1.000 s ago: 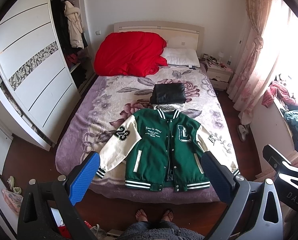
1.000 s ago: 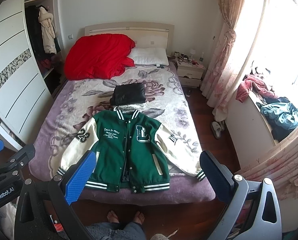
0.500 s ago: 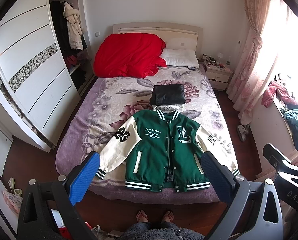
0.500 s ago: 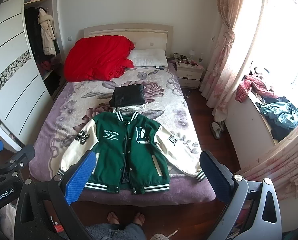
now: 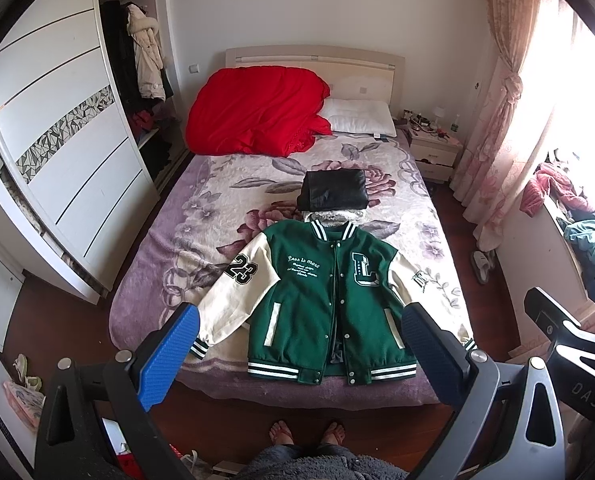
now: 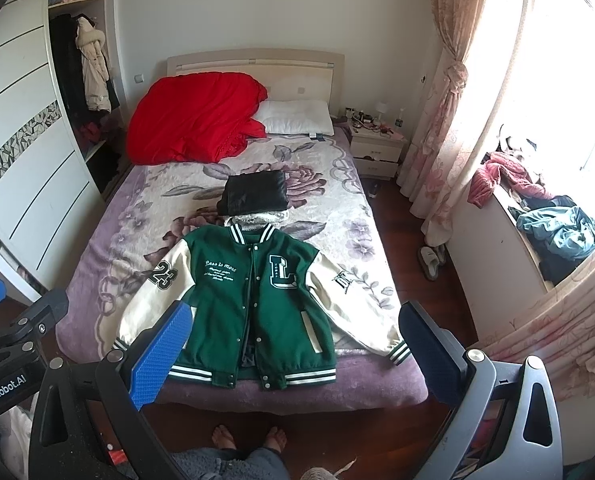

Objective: Fold large clothes

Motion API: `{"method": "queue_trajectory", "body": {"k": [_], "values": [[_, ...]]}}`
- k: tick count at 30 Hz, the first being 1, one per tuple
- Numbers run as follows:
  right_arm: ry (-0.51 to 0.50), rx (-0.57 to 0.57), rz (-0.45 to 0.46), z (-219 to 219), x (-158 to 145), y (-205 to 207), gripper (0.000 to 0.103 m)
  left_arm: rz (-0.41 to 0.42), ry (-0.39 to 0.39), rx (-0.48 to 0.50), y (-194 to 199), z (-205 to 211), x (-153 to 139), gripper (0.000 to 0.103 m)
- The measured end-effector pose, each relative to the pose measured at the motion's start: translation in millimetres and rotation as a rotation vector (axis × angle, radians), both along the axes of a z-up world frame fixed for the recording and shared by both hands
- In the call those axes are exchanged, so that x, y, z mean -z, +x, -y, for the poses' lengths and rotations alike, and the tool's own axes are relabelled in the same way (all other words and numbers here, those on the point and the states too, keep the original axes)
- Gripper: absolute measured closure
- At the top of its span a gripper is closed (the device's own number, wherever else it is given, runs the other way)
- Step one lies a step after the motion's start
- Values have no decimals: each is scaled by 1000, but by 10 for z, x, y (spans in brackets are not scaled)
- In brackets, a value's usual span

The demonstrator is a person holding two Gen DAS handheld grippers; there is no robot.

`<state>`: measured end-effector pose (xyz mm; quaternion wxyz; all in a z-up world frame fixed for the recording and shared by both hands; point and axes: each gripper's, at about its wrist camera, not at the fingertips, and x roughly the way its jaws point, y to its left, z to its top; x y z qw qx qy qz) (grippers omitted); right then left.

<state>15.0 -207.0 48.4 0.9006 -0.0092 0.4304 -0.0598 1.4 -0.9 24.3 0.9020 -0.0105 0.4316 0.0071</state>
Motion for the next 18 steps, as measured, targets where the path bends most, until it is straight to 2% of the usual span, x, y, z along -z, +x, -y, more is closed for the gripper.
{"method": "queue_trajectory", "body": {"k": [18], "values": [[-7,-2,16,94,-136,31,0,17,-11,-2,-17,62,-44,0]]}}
